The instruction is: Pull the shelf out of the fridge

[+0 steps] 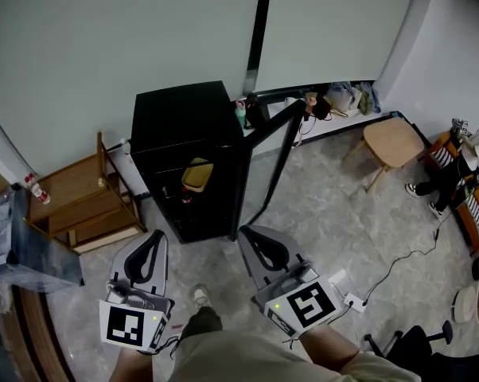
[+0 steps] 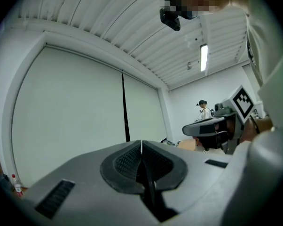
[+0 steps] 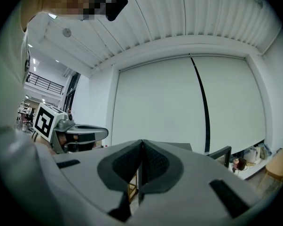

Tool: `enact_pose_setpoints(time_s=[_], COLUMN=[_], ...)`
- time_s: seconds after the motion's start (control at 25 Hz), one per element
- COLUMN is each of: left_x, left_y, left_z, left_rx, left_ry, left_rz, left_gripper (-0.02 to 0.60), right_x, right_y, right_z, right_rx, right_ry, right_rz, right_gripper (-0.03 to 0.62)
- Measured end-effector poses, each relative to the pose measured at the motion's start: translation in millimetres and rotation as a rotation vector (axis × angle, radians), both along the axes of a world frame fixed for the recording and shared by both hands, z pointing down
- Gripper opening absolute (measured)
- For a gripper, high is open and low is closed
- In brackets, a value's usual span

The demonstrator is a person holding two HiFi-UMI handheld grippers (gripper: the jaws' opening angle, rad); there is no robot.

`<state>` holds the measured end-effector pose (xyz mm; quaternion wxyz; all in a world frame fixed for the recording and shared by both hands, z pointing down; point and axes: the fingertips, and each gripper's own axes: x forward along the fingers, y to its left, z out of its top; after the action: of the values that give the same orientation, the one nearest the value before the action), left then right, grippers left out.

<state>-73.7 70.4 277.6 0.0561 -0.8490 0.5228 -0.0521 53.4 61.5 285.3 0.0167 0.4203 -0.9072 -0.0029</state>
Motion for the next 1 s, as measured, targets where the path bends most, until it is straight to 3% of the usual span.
enact_pose_setpoints(time_s=[0.56,1.0], left_x=[-74,-112], left_y=[-125,-177], left_z=[-2,8], left_rx=[-0.017,-0.029], left_ry=[-0.001,-0.008], left_rz=[0.049,0.085], left_gripper=[0.011,0.011], right_x=[-76,-108], right_y=[-118,-171], right_z=[4,10], right_rx=[-0.036,-0.032], right_ry=[0.036,0.046], right_rz=[0.040,0.094], right_gripper=[-0.005,-0.004])
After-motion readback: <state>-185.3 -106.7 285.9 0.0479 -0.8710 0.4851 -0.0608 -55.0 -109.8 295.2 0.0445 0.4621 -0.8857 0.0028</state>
